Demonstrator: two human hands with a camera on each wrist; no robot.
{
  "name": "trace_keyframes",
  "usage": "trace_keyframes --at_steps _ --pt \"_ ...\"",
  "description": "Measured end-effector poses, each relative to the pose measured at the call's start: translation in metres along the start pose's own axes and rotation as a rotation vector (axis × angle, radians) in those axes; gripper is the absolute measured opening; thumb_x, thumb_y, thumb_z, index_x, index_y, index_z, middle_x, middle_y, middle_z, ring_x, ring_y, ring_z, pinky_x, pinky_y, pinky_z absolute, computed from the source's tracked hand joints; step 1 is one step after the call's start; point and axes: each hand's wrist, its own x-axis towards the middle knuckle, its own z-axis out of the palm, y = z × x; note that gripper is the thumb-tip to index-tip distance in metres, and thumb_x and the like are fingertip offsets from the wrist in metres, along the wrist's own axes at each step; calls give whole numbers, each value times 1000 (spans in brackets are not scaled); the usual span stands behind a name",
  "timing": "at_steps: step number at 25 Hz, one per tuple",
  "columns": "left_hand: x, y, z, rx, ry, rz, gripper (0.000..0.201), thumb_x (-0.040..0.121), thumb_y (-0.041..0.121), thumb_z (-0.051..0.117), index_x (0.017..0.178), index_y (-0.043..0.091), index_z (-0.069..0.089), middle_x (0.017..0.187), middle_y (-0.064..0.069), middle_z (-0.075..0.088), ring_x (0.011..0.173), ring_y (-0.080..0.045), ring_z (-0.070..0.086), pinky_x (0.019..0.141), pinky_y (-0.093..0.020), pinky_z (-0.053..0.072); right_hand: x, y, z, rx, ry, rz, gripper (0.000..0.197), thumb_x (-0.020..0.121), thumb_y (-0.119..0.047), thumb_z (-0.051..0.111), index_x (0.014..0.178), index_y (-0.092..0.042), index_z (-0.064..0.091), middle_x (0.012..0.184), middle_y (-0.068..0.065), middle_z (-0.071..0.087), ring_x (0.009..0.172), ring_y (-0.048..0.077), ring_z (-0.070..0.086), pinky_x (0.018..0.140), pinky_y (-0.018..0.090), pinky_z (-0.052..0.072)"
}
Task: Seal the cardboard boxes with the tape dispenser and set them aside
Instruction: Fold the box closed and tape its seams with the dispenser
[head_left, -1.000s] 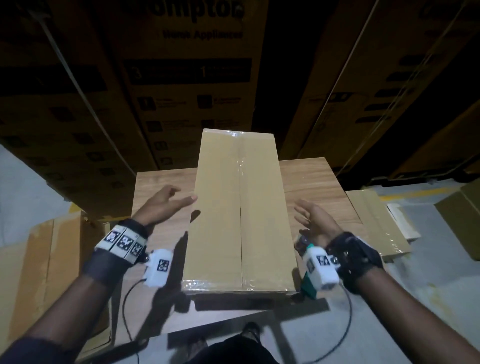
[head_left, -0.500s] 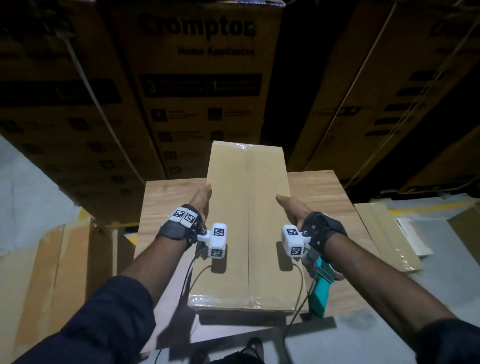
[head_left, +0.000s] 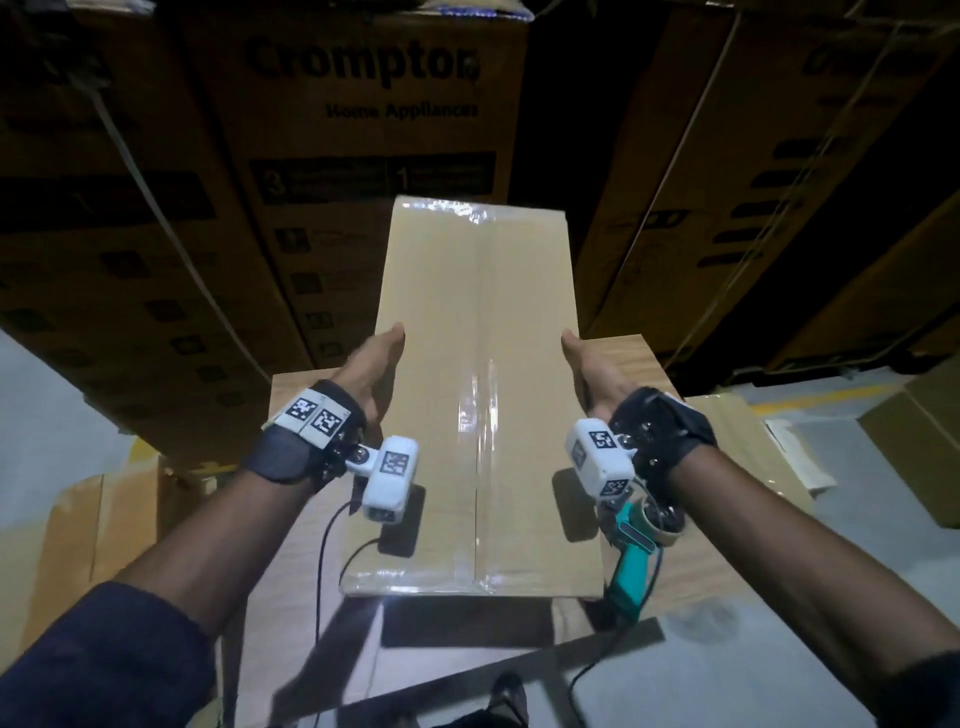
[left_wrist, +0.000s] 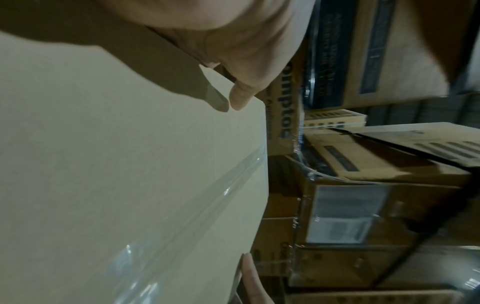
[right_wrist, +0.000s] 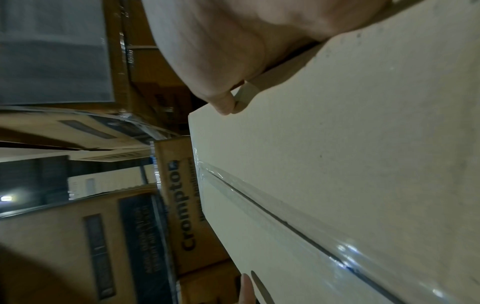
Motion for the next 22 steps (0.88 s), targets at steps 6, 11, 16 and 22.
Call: trace_keyframes --at_steps 6,11,16,22 --pt "-46 49 18 51 -29 70 28 104 42 53 110 19 68 142 -6 62 134 -23 56 117 -35 39 -45 -27 -34 178 31 -228 65 89 -70 58 135 -25 65 127 6 72 118 31 67 102 56 51" --pt "-88 38 77 90 -89 91 30 106 39 50 86 22 63 57 10 70 45 -7 65 48 -12 49 -80 -8 -94 277 19 -325 56 102 -61 44 136 -22 64 129 5 71 122 27 65 107 51 49" --pt "-108 13 172 196 -122 119 47 105 43 52 139 12 60 146 -9 49 135 -28 51 114 -35 36 -102 19 -189 386 98 -339 51 104 -58 44 132 -22 67 122 3 73 111 22 69 100 44 53" --pt "-116 -45 340 219 -175 125 28 103 45 55 109 20 67 93 12 72 93 -10 69 86 -25 50 -120 60 -354 448 171 -364 49 106 -55 41 134 -21 63 126 10 71 108 26 71 90 43 58"
